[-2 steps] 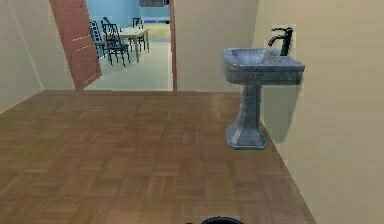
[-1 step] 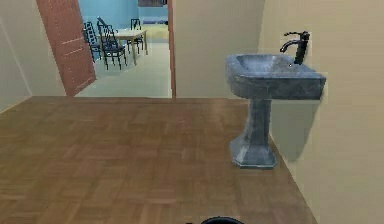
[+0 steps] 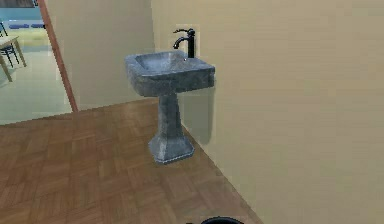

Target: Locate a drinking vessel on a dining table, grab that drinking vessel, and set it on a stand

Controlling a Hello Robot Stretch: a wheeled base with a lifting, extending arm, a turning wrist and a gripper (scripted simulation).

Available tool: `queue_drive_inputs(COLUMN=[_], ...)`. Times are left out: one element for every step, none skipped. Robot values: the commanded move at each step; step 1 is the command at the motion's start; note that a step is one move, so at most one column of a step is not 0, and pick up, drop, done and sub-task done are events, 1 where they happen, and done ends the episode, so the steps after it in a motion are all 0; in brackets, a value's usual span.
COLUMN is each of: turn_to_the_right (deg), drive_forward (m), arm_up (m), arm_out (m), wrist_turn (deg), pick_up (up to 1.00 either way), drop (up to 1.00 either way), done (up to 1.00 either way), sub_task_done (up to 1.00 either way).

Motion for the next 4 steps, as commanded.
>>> queue_drive_inputs(turn_to_the_right=[0.0,0.0,0.0,0.0], drive_forward=[0.00,0.00,0.00,0.00], arm_up=[0.00,0.00,0.00,0.00], arm_out=[0.40,0.00,0.00,0.00], wrist_turn=[0.0,45.0,45.0,36.0], pick_up=[0.00,0.00,0.00,0.00], drop=[0.00,0.00,0.00,0.00], done=[0.00,0.00,0.00,0.00], sub_task_done=[0.00,0.00,0.00,0.00])
